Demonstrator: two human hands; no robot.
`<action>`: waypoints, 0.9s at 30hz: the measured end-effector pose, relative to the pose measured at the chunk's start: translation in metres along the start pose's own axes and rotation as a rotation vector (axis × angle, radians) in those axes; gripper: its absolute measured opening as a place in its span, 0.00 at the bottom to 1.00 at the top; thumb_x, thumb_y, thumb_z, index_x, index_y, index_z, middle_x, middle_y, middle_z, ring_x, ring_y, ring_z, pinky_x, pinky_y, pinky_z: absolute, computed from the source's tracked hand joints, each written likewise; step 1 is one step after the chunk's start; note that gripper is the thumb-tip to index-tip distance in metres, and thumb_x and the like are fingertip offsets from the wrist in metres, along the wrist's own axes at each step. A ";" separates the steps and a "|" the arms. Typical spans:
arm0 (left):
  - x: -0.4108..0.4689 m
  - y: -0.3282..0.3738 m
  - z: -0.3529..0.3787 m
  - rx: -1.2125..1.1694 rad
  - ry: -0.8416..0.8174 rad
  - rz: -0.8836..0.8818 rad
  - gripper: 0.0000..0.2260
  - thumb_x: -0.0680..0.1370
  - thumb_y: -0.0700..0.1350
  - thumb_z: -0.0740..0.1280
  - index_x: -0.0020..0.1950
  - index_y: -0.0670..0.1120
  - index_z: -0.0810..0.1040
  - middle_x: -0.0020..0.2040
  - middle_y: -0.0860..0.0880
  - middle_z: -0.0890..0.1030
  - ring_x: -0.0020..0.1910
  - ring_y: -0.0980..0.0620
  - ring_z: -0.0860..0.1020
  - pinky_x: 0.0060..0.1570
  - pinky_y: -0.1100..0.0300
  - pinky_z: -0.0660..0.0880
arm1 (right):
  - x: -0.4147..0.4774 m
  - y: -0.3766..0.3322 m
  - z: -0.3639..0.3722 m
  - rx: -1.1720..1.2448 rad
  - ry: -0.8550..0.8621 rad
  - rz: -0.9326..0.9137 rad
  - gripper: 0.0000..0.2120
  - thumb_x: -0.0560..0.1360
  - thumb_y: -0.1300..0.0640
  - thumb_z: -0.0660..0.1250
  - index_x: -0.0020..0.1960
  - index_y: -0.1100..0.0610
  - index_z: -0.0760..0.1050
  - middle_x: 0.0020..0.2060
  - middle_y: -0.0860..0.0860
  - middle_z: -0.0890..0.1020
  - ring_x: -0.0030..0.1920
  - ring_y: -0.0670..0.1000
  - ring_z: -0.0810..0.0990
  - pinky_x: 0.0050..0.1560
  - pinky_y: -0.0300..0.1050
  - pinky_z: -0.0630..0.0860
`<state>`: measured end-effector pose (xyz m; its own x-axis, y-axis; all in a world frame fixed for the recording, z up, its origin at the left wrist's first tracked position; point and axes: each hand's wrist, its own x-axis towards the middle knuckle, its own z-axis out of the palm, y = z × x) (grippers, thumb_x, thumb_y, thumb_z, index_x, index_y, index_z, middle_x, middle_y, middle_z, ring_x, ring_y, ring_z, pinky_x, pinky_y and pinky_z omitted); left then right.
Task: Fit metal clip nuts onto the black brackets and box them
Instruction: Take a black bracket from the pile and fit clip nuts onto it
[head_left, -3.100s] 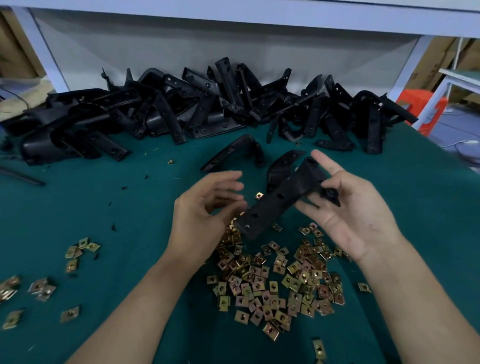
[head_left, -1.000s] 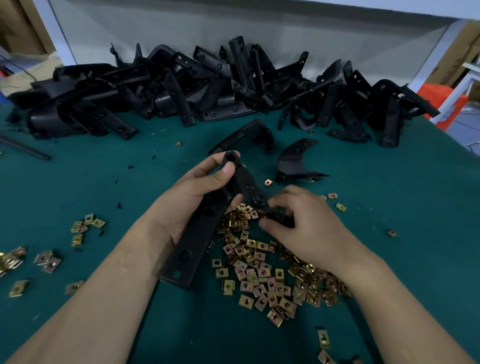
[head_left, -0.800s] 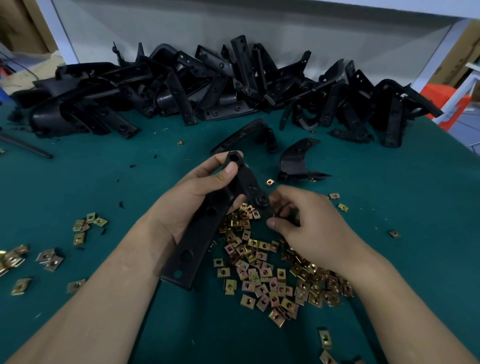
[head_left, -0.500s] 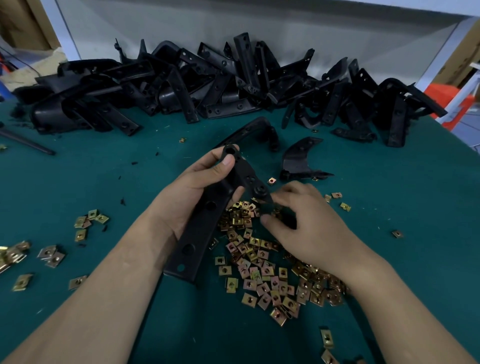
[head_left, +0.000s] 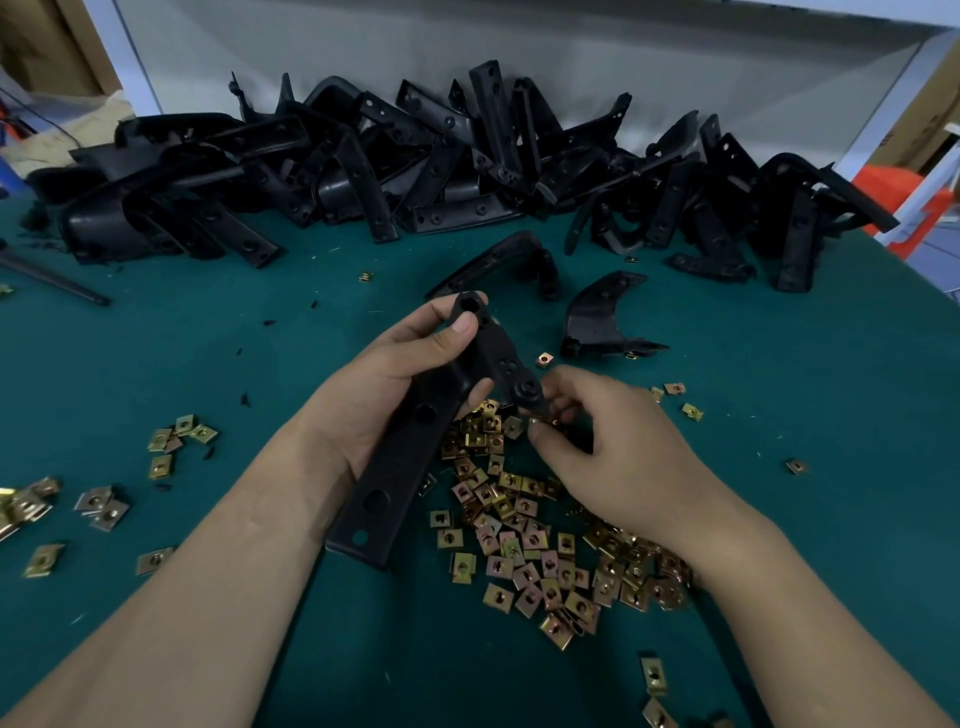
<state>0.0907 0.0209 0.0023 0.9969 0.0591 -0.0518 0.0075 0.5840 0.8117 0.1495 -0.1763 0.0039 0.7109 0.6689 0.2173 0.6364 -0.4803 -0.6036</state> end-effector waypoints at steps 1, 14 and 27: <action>0.000 0.000 0.000 -0.004 -0.004 0.001 0.06 0.78 0.43 0.69 0.54 0.48 0.79 0.46 0.48 0.81 0.43 0.53 0.81 0.41 0.62 0.81 | 0.000 -0.001 -0.003 0.068 0.004 0.015 0.06 0.77 0.59 0.70 0.48 0.48 0.79 0.41 0.41 0.81 0.46 0.40 0.79 0.43 0.30 0.71; -0.002 -0.006 0.000 0.104 -0.206 -0.054 0.11 0.77 0.42 0.68 0.58 0.50 0.83 0.47 0.45 0.84 0.46 0.50 0.84 0.45 0.59 0.81 | 0.002 -0.015 -0.029 1.114 -0.002 0.274 0.10 0.65 0.58 0.74 0.46 0.53 0.87 0.42 0.51 0.85 0.43 0.44 0.83 0.43 0.33 0.78; -0.001 -0.008 0.000 0.123 -0.283 -0.075 0.12 0.76 0.44 0.70 0.59 0.52 0.83 0.53 0.48 0.84 0.50 0.51 0.84 0.50 0.58 0.82 | 0.001 -0.016 -0.019 0.841 0.049 0.230 0.07 0.70 0.50 0.71 0.43 0.52 0.86 0.38 0.49 0.85 0.39 0.44 0.80 0.44 0.37 0.78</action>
<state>0.0893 0.0157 -0.0043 0.9752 -0.2184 0.0358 0.0741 0.4748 0.8769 0.1458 -0.1788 0.0280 0.8189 0.5724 0.0413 0.0571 -0.0097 -0.9983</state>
